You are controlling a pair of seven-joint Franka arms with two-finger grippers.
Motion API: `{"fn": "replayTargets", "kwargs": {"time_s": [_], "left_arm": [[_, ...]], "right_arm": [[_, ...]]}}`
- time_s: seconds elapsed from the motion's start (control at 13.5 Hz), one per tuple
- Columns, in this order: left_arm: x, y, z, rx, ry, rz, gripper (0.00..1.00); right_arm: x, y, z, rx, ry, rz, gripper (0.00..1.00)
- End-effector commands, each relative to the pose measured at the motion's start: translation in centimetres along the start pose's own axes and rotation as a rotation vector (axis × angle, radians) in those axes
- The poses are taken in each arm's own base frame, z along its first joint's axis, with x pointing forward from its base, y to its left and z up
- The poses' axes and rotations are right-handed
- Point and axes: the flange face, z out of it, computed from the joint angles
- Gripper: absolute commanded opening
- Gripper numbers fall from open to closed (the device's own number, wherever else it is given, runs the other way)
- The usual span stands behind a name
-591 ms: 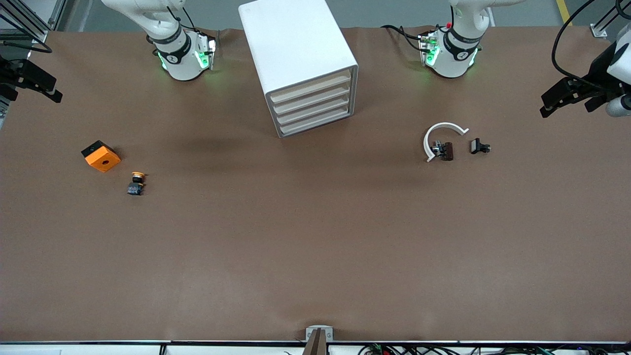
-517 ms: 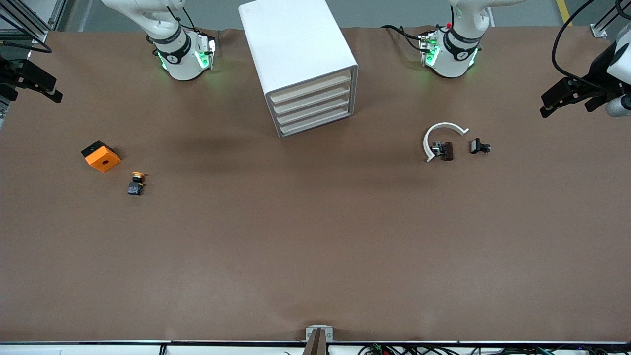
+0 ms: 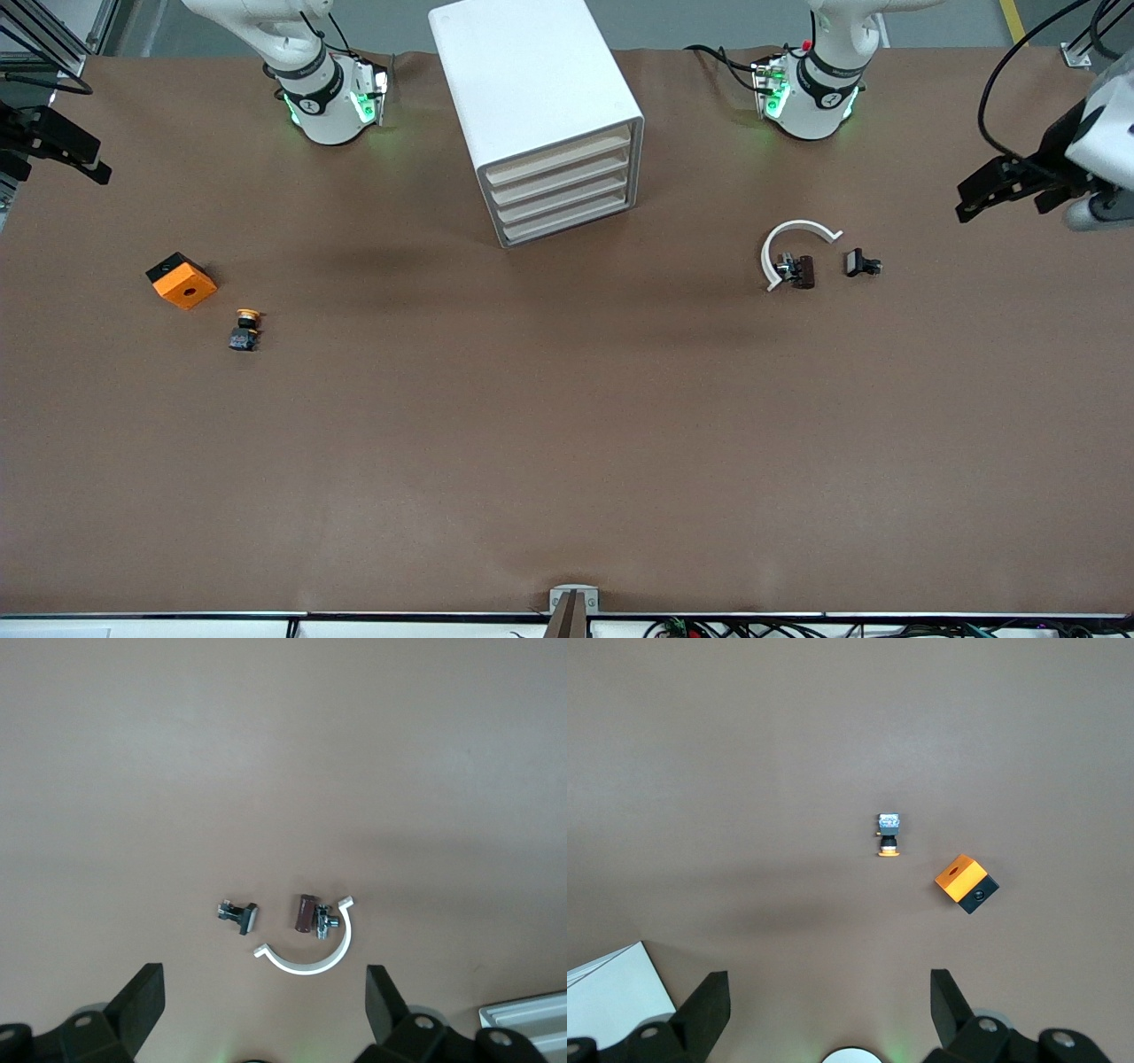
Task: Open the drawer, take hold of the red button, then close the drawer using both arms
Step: 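Move the left gripper toward the white cabinet's drawer front, then grasp the drawer front with the left gripper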
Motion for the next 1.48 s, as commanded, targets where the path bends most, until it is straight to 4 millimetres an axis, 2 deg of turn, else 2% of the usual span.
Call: {"fn": "replayTargets", "kwargs": {"time_s": [0.0, 0.3, 0.52, 0.67, 0.74, 0.89, 1.03, 1.18, 1.4], "left_arm": [[3.0, 4.4, 4.8, -0.011, -0.062, 0.026, 1.0], [5.0, 11.5, 12.4, -0.017, -0.134, -0.053, 1.0], [4.2, 17.6, 16.6, 0.008, -0.188, -0.18, 1.0], [3.0, 22.2, 19.2, 0.048, -0.217, -0.354, 1.0], [3.2, 23.3, 20.3, 0.063, -0.227, -0.436, 1.0], [2.8, 27.4, 22.7, 0.065, -0.287, -0.56, 1.0], [2.8, 29.7, 25.1, 0.049, -0.41, -0.78, 1.0], [3.0, 31.1, 28.1, 0.05, -0.58, -1.007, 1.0], [1.6, 33.3, 29.1, 0.05, -0.762, -1.14, 1.0]], "right_arm": [[0.0, -0.2, -0.6, -0.002, 0.008, -0.004, 1.0], [0.0, -0.2, -0.6, -0.002, 0.008, -0.004, 1.0], [0.0, -0.2, -0.7, -0.002, 0.011, -0.002, 1.0], [0.0, 0.2, -1.4, -0.002, 0.025, 0.005, 1.0], [0.0, 0.2, -1.5, -0.002, 0.03, 0.005, 1.0], [0.2, -0.1, -1.5, 0.001, 0.033, 0.002, 1.0], [0.7, -0.8, -0.9, 0.012, 0.024, -0.009, 1.0], [1.3, -2.4, -0.7, 0.009, 0.021, -0.039, 1.0], [2.1, -3.8, 0.4, 0.009, 0.003, -0.019, 1.0]]}}
